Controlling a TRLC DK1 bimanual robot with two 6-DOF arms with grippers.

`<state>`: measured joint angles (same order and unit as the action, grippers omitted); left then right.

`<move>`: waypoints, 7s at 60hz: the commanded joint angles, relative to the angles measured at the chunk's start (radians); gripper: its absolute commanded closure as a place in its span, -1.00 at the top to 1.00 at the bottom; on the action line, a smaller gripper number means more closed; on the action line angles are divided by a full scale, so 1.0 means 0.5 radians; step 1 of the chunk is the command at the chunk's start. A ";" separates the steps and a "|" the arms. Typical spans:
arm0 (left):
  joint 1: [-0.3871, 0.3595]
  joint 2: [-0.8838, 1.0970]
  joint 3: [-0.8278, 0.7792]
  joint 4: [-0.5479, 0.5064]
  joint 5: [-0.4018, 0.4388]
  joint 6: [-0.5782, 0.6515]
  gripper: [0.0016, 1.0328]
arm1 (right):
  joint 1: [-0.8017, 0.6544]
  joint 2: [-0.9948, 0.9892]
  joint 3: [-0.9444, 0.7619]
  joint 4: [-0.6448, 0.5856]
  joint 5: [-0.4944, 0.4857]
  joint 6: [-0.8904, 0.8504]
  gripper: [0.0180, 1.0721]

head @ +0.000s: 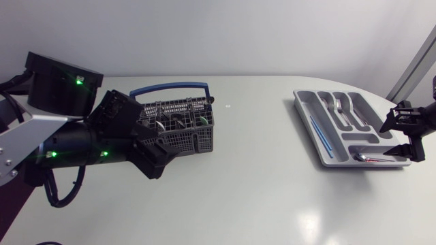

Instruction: Unload the cutlery basket into the drawer organizer.

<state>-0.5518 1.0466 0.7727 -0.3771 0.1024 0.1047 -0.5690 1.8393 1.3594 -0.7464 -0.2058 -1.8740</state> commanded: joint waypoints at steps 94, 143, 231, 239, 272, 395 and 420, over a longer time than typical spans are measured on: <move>0.174 0.407 0.050 0.693 -0.030 0.281 0.78 | 1.718 -0.509 -0.387 0.425 -0.404 1.972 0.84; -0.001 1.159 0.433 1.294 -0.328 0.487 0.77 | 1.736 -0.611 -0.611 0.557 -0.493 1.966 0.84; 0.030 1.527 0.584 1.632 -0.346 0.601 -0.38 | 1.730 -0.568 -0.688 0.643 -0.561 1.935 0.85; 0.030 1.536 0.590 1.635 -0.346 0.601 -0.38 | 1.730 -0.565 -0.694 0.664 -0.561 1.935 0.85; 0.024 1.567 0.621 1.662 -0.343 0.610 -0.55 | 1.736 -0.558 -0.697 0.664 -0.558 1.935 0.85; -0.047 1.165 0.559 1.659 -0.325 0.591 -0.93 | 1.822 -0.555 -0.758 0.695 -0.546 1.962 0.85; -0.108 1.012 0.501 1.490 -0.367 0.183 -0.93 | 1.822 -0.690 -0.740 0.766 -0.561 2.208 0.88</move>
<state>-0.5896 1.5719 1.0382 0.4015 -0.0776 0.2817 0.3389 1.5269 1.0019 -0.3779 -0.4759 -0.8265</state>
